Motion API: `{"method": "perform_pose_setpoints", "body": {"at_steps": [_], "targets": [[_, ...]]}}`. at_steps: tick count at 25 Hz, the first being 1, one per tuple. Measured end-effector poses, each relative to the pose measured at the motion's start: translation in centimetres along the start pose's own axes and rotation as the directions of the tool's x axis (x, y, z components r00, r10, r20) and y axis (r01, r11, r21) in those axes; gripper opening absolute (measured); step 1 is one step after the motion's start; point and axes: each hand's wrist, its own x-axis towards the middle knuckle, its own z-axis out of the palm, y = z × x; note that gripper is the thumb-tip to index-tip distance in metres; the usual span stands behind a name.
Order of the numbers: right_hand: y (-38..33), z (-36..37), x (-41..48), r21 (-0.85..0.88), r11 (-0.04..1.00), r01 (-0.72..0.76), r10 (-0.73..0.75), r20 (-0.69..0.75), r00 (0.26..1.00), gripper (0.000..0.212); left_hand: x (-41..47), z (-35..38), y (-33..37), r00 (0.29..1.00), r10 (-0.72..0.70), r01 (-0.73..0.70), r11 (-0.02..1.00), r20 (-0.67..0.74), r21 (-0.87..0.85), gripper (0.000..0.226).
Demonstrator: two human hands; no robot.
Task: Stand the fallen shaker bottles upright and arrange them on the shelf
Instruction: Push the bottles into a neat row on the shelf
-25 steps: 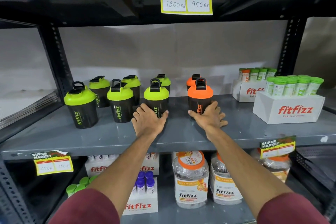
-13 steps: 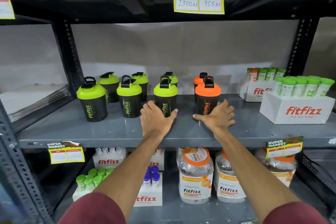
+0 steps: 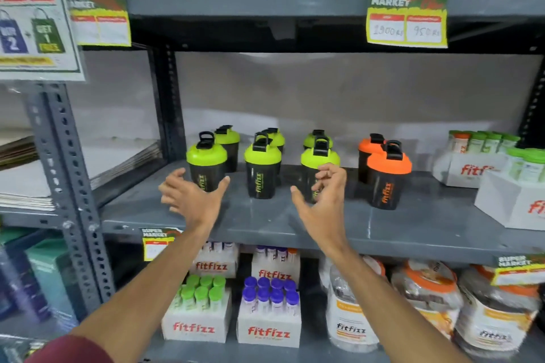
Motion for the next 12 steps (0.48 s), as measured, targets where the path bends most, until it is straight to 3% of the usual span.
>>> {"method": "perform_pose_setpoints", "body": {"at_steps": [2,5,8,12], "targets": [[-0.9,3.0,-0.1,0.017,0.997,-0.079,0.079,0.023,0.997,0.062,2.3,-0.7,-1.0,1.0,-0.03,0.03,0.997,0.008,0.065,0.102],[-1.2,7.1,0.2,-0.034,0.962,-0.272,0.274,0.044,0.961,0.076,4.5,-1.0,-2.0,0.994,0.057,-0.073,0.984,0.098,0.165,0.113],[-0.9,10.5,1.0,-0.105,0.823,-0.559,0.564,0.029,0.825,0.1,4.9,-0.5,-2.6,0.976,0.065,-0.104,0.979,0.209,0.177,0.122],[-0.4,13.1,2.3,-0.273,0.677,-0.683,0.696,-0.066,0.715,0.11,5.3,0.0,-3.1,0.947,0.022,-0.103,0.966,0.322,0.237,0.119]]}}
